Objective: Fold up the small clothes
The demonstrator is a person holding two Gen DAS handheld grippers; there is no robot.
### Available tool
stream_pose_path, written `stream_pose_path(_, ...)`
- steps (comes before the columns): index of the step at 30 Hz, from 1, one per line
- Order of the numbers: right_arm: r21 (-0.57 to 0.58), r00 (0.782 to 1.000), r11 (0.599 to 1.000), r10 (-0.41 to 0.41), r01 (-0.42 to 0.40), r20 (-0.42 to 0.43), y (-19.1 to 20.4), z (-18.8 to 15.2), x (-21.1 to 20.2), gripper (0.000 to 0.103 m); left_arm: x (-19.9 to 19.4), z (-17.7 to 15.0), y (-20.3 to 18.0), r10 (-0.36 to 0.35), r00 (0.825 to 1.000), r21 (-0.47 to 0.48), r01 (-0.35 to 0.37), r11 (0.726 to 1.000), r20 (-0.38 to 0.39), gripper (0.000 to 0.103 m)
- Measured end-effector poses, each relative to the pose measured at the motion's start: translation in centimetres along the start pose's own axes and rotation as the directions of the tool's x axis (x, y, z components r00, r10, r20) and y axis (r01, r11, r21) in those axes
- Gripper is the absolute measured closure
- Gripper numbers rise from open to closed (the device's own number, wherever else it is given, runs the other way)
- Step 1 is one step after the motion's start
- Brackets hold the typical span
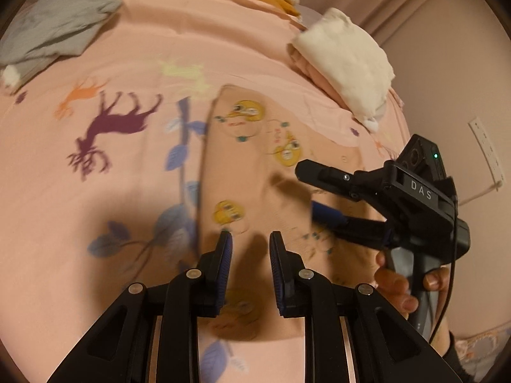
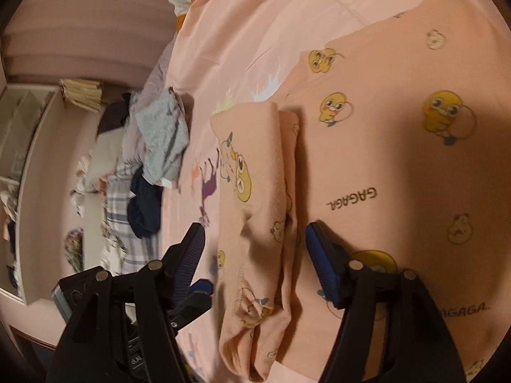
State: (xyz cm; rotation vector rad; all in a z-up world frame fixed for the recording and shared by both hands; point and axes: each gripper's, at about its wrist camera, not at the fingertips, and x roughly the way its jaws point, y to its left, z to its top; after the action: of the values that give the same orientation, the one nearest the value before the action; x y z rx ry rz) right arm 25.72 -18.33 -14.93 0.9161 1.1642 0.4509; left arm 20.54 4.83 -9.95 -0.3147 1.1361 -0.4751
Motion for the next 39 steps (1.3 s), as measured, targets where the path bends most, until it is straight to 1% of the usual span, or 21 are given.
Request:
stream_pose_path(2,-0.04,0.999,0.998,-0.042,0.042,0.002,0.7,0.2,0.8,0.04,-0.1,-0.3,0.7,-0.001,1.0,-0.021,0.001,1.0,0.0,0.083)
stream_pose_path(3,-0.069,0.998,0.995,-0.069,0.07,0.007,1.2,0.2,1.2,0.045,-0.2,-0.4,1.1,-0.002,1.0,-0.033,0.002,0.999,-0.002,0.083)
stream_pose_path(4,-0.084,0.997,0.993,-0.082,0.083,0.011,1.3,0.3,1.6,0.053,-0.2,-0.5,1.2,-0.003,1.0,-0.038,0.003,0.999,-0.003,0.083)
stream_pose_path(5,-0.103,0.995,0.989,-0.101,0.101,0.014,1.5,0.3,1.9,0.056,-0.3,-0.6,1.4,-0.002,1.0,-0.042,0.002,0.999,-0.003,0.083)
stream_pose_path(6,-0.122,0.993,0.985,-0.121,0.122,0.017,1.7,0.4,2.3,0.064,-0.3,-0.6,1.5,0.0,1.0,-0.043,0.0,0.999,-0.003,0.083)
stream_pose_path(7,-0.134,0.991,0.982,-0.133,0.135,0.022,1.7,0.4,2.5,0.078,-0.4,-0.6,1.6,0.0,1.0,-0.046,0.0,0.999,-0.002,0.083)
stream_pose_path(9,-0.149,0.991,0.979,-0.132,0.136,0.032,1.7,0.5,2.5,0.088,-0.5,-0.7,1.6,-0.003,1.0,-0.049,0.003,0.999,0.0,0.083)
stream_pose_path(10,-0.156,0.991,0.979,-0.123,0.129,0.043,1.8,0.5,2.3,0.091,-0.6,-0.7,1.6,-0.001,1.0,-0.048,0.002,0.999,0.002,0.083)
stream_pose_path(15,-0.223,0.988,0.967,-0.099,0.123,0.115,3.0,0.9,-0.1,0.092,-0.9,-0.7,1.6,-0.002,1.0,-0.047,0.003,0.999,0.006,0.083)
stream_pose_path(18,-0.265,0.98,0.952,-0.115,0.155,0.163,3.9,1.7,-2.2,0.092,-0.7,-0.6,1.3,-0.006,1.0,-0.044,0.006,0.999,0.001,0.083)
stream_pose_path(21,-0.283,0.965,0.937,-0.145,0.205,0.219,3.9,2.9,-4.9,0.092,-0.2,-0.4,0.8,-0.009,1.0,-0.036,0.008,0.999,-0.01,0.083)
stream_pose_path(25,-0.261,0.943,0.93,-0.184,0.258,0.277,2.7,4.1,-8.0,0.092,0.8,-0.3,-0.3,-0.02,0.999,-0.016,0.019,1.0,-0.032,0.083)
stream_pose_path(31,-0.198,0.916,0.925,-0.254,0.324,0.31,-0.6,4.5,-10.3,0.092,2.3,0.0,-2.9,-0.033,0.998,0.03,0.035,0.999,-0.058,0.083)
stream_pose_path(32,-0.188,0.916,0.928,-0.256,0.323,0.311,-1.1,4.4,-10.5,0.092,2.5,0.1,-3.3,-0.035,0.998,0.038,0.038,0.999,-0.061,0.083)
stream_pose_path(34,-0.161,0.923,0.938,-0.251,0.307,0.293,-2.3,4.4,-10.4,0.092,3.0,0.3,-4.4,-0.039,0.997,0.063,0.043,0.997,-0.069,0.083)
stream_pose_path(36,-0.139,0.923,0.94,-0.266,0.312,0.278,-3.4,4.4,-10.1,0.091,3.6,0.5,-5.7,-0.039,0.996,0.088,0.046,0.995,-0.076,0.083)
stream_pose_path(39,-0.093,0.94,0.962,-0.226,0.257,0.255,-5.1,4.5,-10.0,0.089,4.3,0.4,-7.3,-0.042,0.996,0.133,0.053,0.99,-0.083,0.083)
